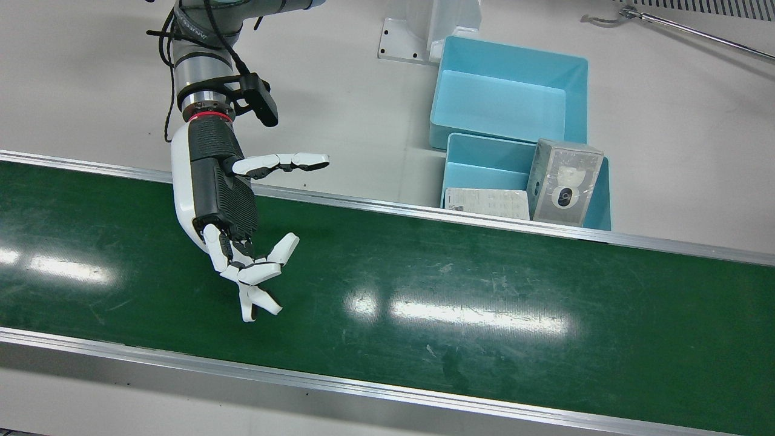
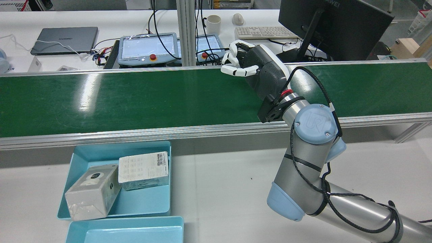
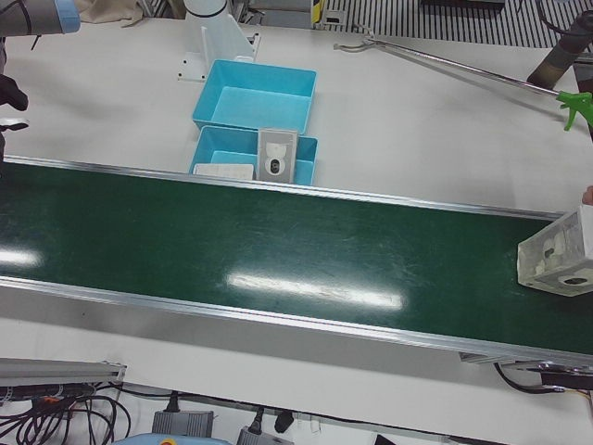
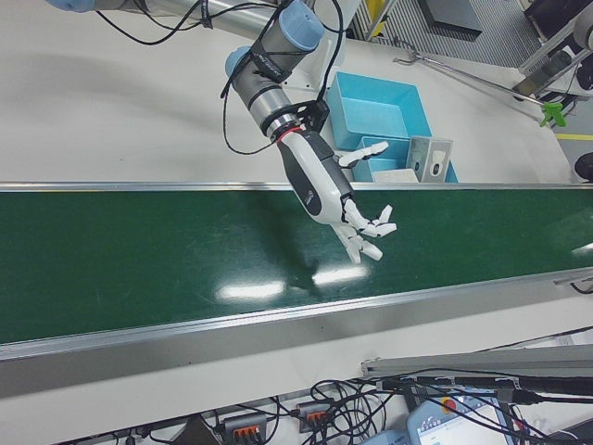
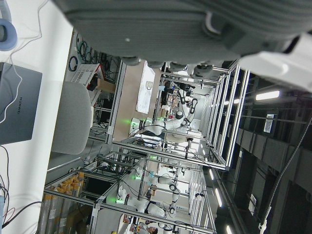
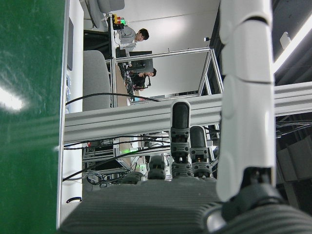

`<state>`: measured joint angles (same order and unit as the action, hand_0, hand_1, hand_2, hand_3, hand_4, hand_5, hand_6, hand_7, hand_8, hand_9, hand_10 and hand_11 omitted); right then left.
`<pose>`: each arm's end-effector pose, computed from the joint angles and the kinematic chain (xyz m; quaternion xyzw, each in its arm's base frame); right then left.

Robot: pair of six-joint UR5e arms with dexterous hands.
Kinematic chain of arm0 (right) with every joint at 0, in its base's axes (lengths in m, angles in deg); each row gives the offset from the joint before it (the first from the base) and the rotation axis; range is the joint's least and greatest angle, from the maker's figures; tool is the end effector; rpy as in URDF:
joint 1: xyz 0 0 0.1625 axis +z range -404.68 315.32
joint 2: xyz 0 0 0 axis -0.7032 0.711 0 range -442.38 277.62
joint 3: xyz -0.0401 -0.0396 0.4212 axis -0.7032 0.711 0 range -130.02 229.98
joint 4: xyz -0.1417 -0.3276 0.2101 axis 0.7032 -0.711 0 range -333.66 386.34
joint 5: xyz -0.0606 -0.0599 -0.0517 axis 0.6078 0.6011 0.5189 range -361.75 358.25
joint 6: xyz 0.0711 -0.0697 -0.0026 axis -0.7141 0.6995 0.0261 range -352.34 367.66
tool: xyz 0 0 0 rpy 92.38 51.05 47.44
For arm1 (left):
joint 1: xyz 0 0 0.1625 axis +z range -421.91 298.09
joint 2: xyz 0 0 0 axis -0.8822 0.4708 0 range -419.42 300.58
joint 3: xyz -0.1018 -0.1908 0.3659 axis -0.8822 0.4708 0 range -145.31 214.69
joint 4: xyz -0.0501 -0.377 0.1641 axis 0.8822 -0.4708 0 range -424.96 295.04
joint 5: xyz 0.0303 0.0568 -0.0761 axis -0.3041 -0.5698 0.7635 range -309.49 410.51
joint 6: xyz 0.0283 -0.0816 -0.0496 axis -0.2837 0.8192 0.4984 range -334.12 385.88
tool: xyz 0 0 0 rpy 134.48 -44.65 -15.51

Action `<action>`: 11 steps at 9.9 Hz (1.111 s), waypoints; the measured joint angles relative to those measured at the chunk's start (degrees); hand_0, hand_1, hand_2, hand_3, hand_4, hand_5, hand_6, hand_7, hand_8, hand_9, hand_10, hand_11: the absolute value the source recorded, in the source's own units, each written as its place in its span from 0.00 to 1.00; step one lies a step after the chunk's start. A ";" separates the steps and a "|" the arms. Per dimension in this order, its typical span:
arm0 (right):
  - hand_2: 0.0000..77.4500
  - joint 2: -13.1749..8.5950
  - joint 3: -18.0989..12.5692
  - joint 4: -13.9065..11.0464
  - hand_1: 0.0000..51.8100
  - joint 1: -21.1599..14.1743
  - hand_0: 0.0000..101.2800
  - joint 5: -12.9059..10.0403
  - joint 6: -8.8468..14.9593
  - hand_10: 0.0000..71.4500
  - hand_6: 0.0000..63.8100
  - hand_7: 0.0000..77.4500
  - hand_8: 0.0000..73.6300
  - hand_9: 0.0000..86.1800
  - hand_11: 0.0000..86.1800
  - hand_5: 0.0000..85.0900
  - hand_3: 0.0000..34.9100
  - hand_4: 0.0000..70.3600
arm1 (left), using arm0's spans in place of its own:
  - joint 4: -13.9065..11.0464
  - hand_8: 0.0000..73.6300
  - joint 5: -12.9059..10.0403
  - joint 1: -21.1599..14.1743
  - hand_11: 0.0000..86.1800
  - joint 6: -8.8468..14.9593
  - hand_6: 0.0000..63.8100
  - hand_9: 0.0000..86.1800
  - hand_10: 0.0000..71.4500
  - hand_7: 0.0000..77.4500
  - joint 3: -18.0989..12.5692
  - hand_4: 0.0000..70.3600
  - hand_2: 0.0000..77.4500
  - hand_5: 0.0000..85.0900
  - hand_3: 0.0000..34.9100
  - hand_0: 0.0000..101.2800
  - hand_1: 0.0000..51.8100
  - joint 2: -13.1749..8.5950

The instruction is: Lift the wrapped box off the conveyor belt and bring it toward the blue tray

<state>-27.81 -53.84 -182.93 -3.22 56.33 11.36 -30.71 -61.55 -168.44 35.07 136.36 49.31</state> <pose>-0.3384 -0.5471 0.2765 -0.1544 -0.7881 0.5944 0.0406 -0.2513 -0.5097 0.4722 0.0966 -0.6779 0.7281 0.0322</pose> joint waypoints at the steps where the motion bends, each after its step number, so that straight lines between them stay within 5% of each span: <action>1: 0.13 0.01 -0.19 0.00 0.34 0.12 0.50 0.09 -0.19 0.01 0.40 0.64 0.15 0.26 0.10 0.53 0.00 0.05 | 0.00 0.01 0.00 0.00 0.01 0.00 0.01 0.01 0.01 0.01 0.00 0.00 0.01 0.01 0.00 0.00 0.00 0.00; 2: 0.03 0.01 -0.31 0.01 0.29 0.27 0.49 0.39 -0.28 0.01 0.15 0.44 0.00 0.02 0.02 0.26 0.00 0.00 | 0.00 0.01 0.00 0.00 0.01 0.00 0.00 0.01 0.01 0.01 0.00 0.00 0.01 0.01 0.00 0.00 0.00 0.00; 3: 0.03 -0.11 -0.09 0.01 0.29 0.56 0.48 1.51 -0.30 0.01 0.00 0.30 0.00 0.01 0.02 0.10 0.11 0.00 | 0.00 0.01 0.00 0.00 0.01 0.00 0.01 0.01 0.01 0.01 0.00 0.00 0.01 0.01 0.00 0.00 0.00 0.00; 4: 0.03 -0.25 0.17 0.01 0.29 0.90 0.48 2.59 -0.29 0.01 0.00 0.08 0.00 0.01 0.02 0.03 0.19 0.00 | 0.00 0.01 0.00 0.00 0.01 0.00 0.01 0.01 0.01 0.01 0.00 0.00 0.01 0.01 0.00 0.00 0.00 0.00; 6: 0.11 -0.47 1.82 0.43 0.38 1.25 0.49 3.77 -0.28 0.01 0.00 0.00 0.00 0.01 0.01 0.03 0.16 0.04 | 0.00 0.01 0.00 0.00 0.01 0.00 0.01 0.01 0.01 0.01 0.00 0.00 0.01 0.01 0.00 0.00 0.00 0.00; 7: 0.04 -0.54 2.63 1.06 0.29 1.27 0.49 4.00 -0.25 0.01 0.00 0.00 0.00 0.01 0.01 0.06 0.02 0.04 | 0.00 0.01 0.00 0.00 0.01 0.00 0.01 0.01 0.01 0.01 0.00 0.00 0.01 0.01 0.00 0.00 0.00 0.00; 11: 0.02 -0.60 3.37 2.21 0.26 1.26 0.48 4.15 -0.25 0.01 0.00 0.00 0.00 0.01 0.01 0.06 0.02 0.05 | 0.00 0.01 0.00 0.00 0.01 0.00 0.01 0.01 0.01 0.01 0.00 0.00 0.01 0.01 0.00 0.00 0.00 0.00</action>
<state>-28.41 -50.47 -180.72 -1.96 60.48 11.11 -30.71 -61.55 -168.43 35.07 136.36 49.31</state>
